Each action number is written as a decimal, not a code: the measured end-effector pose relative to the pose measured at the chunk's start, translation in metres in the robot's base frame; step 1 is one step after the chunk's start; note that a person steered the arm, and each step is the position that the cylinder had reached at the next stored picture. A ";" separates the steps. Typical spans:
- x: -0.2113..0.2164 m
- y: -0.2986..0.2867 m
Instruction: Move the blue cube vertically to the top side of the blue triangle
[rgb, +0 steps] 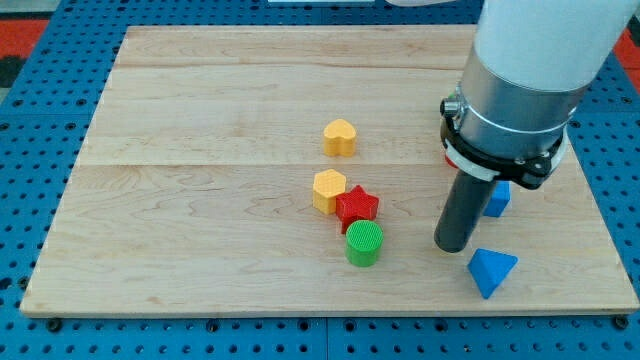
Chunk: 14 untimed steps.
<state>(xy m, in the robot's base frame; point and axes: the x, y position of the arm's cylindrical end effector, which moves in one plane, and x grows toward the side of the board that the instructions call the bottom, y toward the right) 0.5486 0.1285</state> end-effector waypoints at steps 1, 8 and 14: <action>-0.010 0.085; -0.011 0.084; -0.063 0.010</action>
<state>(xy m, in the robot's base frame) 0.4852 0.1387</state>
